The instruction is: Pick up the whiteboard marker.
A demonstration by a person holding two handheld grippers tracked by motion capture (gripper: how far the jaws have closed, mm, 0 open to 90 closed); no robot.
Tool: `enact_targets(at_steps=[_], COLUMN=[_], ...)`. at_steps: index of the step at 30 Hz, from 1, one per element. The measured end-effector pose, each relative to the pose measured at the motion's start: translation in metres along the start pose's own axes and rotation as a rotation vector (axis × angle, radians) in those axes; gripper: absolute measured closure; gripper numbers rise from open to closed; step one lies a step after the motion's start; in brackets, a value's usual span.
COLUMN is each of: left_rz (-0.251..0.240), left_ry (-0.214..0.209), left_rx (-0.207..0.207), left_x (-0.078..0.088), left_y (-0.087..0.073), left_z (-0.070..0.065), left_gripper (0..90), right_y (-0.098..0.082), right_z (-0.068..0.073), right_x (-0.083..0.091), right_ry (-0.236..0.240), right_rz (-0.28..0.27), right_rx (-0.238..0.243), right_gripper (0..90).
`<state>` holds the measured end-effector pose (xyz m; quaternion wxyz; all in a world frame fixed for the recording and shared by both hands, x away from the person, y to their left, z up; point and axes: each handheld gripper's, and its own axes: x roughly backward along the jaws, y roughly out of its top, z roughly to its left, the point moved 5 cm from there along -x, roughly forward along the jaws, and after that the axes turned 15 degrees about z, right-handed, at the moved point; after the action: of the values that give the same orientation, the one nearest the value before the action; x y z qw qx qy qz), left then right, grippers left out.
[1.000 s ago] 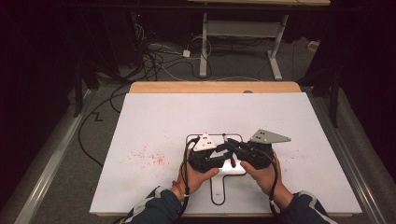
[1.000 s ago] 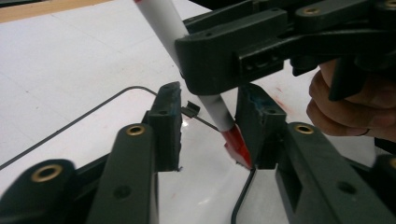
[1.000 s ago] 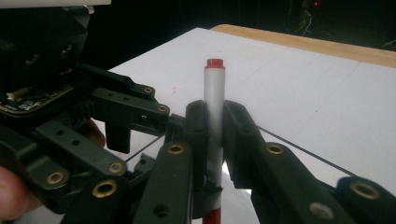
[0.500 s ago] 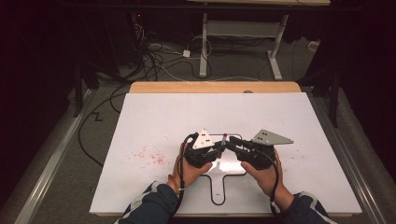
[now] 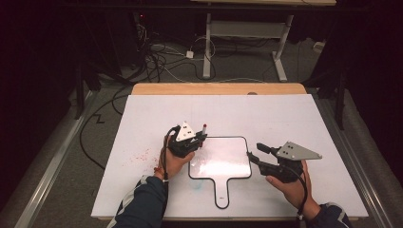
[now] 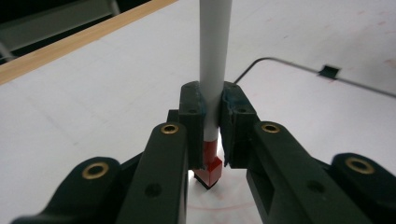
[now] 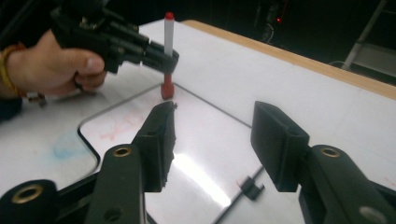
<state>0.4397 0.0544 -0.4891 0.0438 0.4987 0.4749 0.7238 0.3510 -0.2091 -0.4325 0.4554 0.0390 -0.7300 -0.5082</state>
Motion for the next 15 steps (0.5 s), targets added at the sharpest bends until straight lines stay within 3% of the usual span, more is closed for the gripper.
enact_targets(at_steps=[8,11,12,15], left_rz=[0.003,-0.001,-0.001,-0.008], left_ry=[0.037,0.039,0.042,0.031], left_rx=[-0.002,0.012,0.012,0.031], left_x=[0.000,0.001,0.002,0.003], left_y=[-0.001,-0.004,-0.004,-0.007], left_z=[0.005,0.009,0.010,0.015], left_gripper=[78.5,78.5,78.6,78.6], right_y=[-0.021,-0.027,-0.030,-0.032], right_z=[0.000,0.001,0.001,0.001], right_x=[0.009,0.009,0.010,0.012], right_ry=[-0.013,-0.017,-0.034,-0.034], right_rz=[0.035,0.052,0.060,0.063], right_rx=[0.039,0.059,0.085,0.093], right_gripper=[44.9,43.5,42.7,42.7])
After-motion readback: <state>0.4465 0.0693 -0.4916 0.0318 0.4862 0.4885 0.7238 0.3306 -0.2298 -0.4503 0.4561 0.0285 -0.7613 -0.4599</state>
